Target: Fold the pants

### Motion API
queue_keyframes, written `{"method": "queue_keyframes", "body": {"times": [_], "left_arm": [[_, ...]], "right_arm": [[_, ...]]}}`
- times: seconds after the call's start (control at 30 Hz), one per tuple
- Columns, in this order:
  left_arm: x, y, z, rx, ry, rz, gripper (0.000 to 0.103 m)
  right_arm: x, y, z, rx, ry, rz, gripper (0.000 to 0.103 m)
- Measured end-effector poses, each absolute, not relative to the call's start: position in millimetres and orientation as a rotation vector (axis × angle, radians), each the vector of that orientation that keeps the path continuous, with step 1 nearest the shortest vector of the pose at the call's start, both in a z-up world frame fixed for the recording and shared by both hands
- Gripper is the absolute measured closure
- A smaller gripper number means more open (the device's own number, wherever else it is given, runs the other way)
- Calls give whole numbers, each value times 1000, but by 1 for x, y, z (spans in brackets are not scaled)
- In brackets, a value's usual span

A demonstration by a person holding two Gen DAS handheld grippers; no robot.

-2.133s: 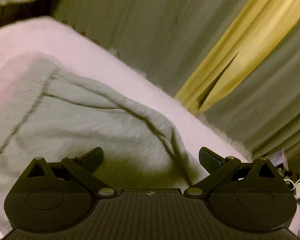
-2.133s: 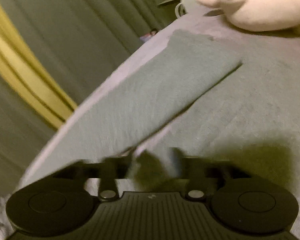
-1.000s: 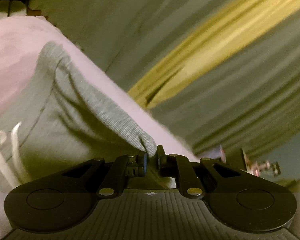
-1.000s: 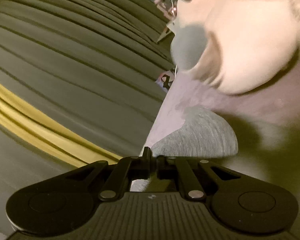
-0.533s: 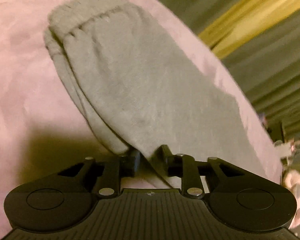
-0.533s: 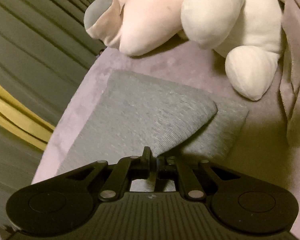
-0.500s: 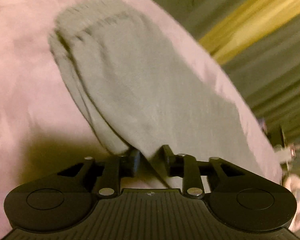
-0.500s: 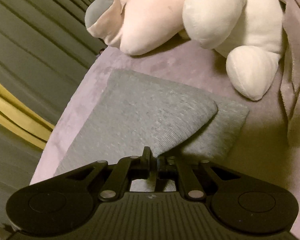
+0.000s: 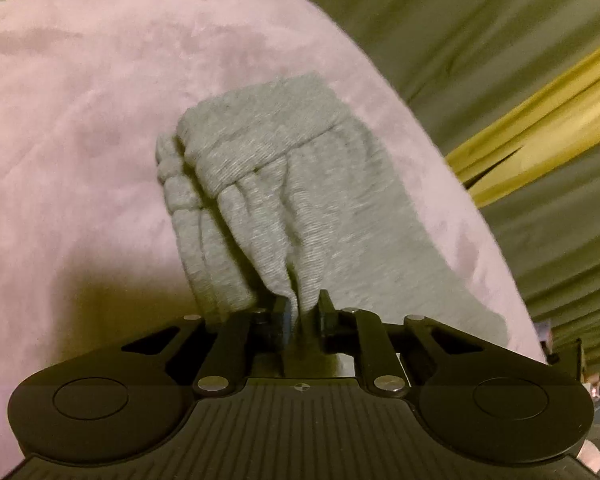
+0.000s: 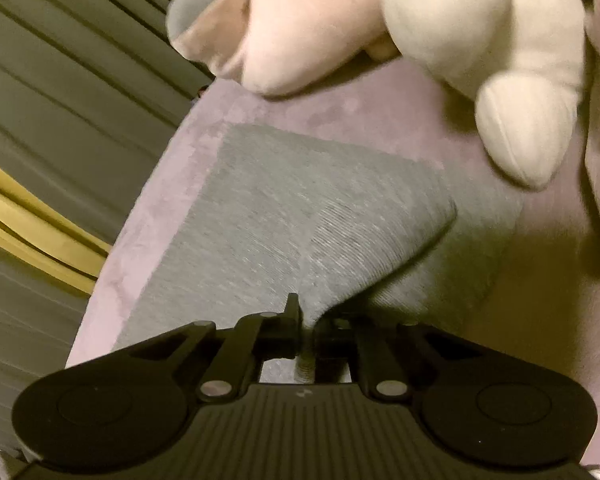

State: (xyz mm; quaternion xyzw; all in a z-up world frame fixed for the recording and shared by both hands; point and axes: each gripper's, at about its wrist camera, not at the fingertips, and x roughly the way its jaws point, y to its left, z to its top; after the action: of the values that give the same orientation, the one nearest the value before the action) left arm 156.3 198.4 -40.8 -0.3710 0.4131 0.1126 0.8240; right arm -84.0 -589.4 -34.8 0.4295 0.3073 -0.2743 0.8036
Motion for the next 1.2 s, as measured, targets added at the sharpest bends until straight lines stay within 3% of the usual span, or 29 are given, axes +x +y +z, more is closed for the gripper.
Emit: {"method": "queue_keyframes", "body": {"times": [0.17, 0.4, 0.5, 0.57, 0.6, 0.63, 0.67, 0.7, 0.77, 0.8, 0.87, 0.9, 0.93, 1.2], "left_arm": [[99, 206, 2, -775, 816, 194, 90], [89, 211, -29, -733, 895, 237, 88], [89, 209, -29, -692, 898, 259, 75], [89, 205, -18, -624, 900, 278, 60], [88, 203, -12, -590, 898, 291, 46], [86, 202, -7, -563, 892, 301, 33], [84, 202, -1, -549, 883, 311, 28], [80, 202, 4, -544, 866, 322, 22], [71, 200, 13, -549, 831, 331, 19], [67, 198, 17, -552, 822, 330, 16], [60, 191, 22, -553, 804, 325, 12], [58, 186, 24, -545, 804, 320, 10], [56, 180, 25, -535, 806, 315, 10], [64, 133, 21, -450, 824, 247, 10]], "right_arm": [[-97, -588, -6, 882, 584, -573, 98], [-102, -586, -27, 717, 701, -644, 98], [-95, -578, -35, 618, 742, -657, 97], [-98, -581, -33, 664, 703, -636, 95], [-101, -586, -32, 700, 678, -622, 89], [-102, -591, -33, 746, 659, -610, 73], [-103, -596, -34, 784, 645, -602, 61], [-105, -601, -34, 821, 626, -600, 43], [-109, -607, -36, 875, 580, -593, 38], [-109, -610, -38, 896, 575, -590, 39], [-108, -614, -41, 910, 582, -594, 56], [-106, -614, -40, 887, 600, -609, 83], [-100, -611, -39, 861, 617, -619, 97], [-94, -589, -14, 566, 638, -693, 98]]}}
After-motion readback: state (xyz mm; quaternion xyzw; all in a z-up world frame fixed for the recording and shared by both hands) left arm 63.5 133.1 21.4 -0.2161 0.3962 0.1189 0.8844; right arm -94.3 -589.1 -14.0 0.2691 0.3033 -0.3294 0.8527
